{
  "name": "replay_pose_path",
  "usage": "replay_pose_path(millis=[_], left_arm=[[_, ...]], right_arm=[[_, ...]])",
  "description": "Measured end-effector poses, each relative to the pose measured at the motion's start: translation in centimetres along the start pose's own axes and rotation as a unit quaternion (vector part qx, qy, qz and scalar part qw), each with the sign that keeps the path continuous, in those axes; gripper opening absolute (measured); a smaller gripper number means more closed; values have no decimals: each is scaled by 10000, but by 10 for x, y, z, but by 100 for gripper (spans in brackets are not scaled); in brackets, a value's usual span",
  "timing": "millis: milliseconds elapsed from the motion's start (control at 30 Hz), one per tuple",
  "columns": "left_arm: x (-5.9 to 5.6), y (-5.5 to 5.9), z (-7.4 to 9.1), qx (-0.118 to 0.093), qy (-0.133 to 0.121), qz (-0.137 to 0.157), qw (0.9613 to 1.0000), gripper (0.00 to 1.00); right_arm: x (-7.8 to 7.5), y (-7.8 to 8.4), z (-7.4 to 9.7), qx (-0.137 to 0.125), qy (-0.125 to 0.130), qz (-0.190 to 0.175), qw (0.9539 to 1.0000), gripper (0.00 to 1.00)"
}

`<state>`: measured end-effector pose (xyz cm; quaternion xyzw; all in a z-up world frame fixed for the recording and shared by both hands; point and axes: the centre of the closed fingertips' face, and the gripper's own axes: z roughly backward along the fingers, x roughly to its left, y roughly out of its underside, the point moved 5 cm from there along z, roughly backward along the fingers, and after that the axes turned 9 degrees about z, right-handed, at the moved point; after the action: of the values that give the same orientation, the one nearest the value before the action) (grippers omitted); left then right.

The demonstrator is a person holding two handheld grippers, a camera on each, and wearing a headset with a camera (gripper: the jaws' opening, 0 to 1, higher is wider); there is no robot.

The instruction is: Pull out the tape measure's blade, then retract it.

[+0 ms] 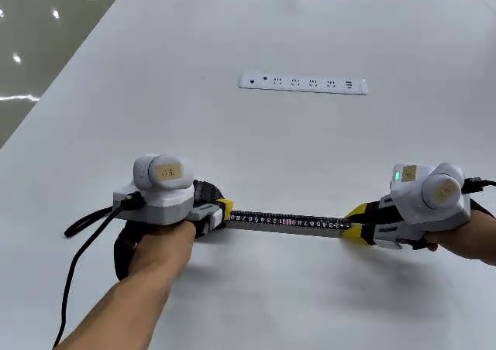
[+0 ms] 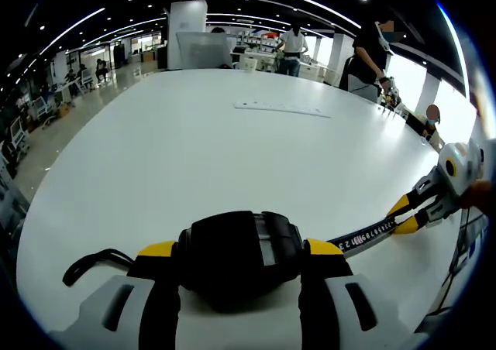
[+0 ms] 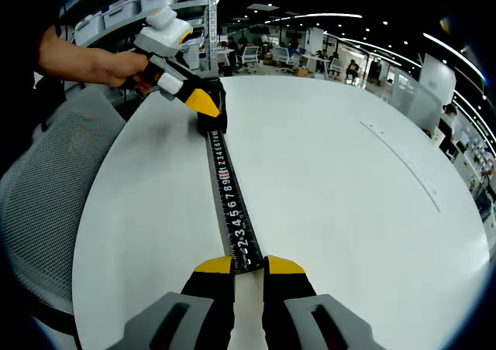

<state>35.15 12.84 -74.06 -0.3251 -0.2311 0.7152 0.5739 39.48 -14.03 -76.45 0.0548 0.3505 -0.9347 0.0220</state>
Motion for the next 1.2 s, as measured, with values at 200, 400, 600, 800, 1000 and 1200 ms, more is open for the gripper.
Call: replay_pose_path(millis=[200,400,600,800,1000,1200], left_arm=[[0,1,0,-5,4,3,10000,57],[0,0,1,-7,11,10,10000,57],[0,0,1,-5,1,-3,10000,57],[1,0,1,-3,-2,-21,10000,56],[0,0,1,8,2,-31,10000,56],[0,0,1,6,-4,-42,10000,56]], right_arm=[[-1,0,-2,-8,4,-7,10000,9],[-1,-2,-3,-9,16,-5,10000,9],[0,-4,-3,5,27,0,10000,9],[-1,-4,-4,16,33,3,10000,9],[-1,-3,-5,25,37,22,10000,9],[-1,-4,-5,29,42,25,10000,9]])
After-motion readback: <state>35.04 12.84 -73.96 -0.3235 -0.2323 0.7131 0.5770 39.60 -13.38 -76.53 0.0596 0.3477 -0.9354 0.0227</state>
